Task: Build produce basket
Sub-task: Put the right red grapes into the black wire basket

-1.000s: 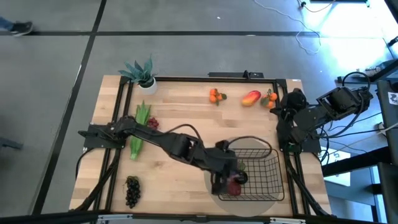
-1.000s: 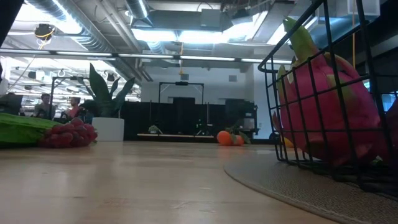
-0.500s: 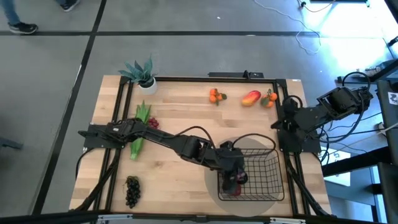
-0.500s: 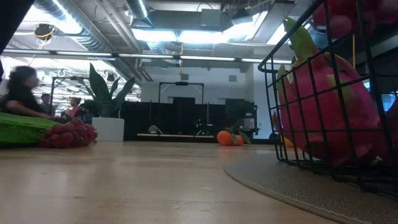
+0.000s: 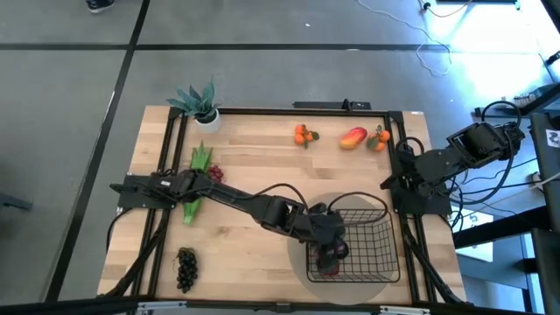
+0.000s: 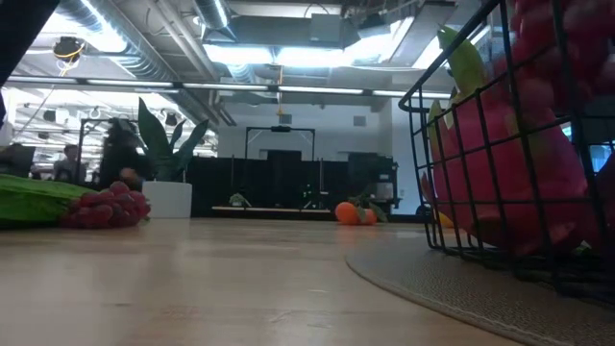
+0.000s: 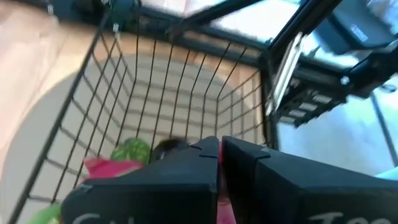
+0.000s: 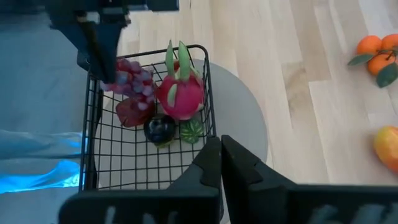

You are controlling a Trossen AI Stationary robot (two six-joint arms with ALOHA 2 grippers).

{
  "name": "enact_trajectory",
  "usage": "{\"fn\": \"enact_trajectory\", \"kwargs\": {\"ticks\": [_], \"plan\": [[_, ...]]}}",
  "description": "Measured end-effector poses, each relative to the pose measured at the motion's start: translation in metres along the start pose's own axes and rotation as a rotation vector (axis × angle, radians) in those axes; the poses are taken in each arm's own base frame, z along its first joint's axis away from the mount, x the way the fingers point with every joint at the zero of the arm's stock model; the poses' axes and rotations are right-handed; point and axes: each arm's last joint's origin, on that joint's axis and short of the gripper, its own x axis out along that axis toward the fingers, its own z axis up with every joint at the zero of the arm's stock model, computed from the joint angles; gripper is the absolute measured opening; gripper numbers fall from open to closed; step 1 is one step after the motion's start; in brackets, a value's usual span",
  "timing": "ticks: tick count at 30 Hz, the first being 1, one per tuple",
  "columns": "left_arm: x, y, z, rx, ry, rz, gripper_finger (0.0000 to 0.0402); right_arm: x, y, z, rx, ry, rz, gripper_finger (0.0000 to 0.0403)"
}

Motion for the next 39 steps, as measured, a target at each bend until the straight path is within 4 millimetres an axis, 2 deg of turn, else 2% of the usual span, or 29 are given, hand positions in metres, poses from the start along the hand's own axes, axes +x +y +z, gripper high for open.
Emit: {"fn": "enact_trajectory", "kwargs": {"ticks": [7,14,23,39], "plan": [[0.006,-0.005,-0.008,-0.038,0.066,-0.085,0.0,0.0,0.0,0.0,0.001,0.0,0.0,0.0],[0.002,-0.018,-0.015,-0.048,0.085,-0.12,0.0,0.0,0.0,0.0,0.003,0.0,0.0,0.0],[0.002,-0.009,-0.024,-0.058,0.166,-0.012,0.0,0.0,0.0,0.0,0.006,0.0,0.0,0.0],[0.002,-0.004,-0.023,-0.061,0.168,0.018,0.0,0.0,0.0,0.0,0.007,0.0,0.0,0.0]]}}
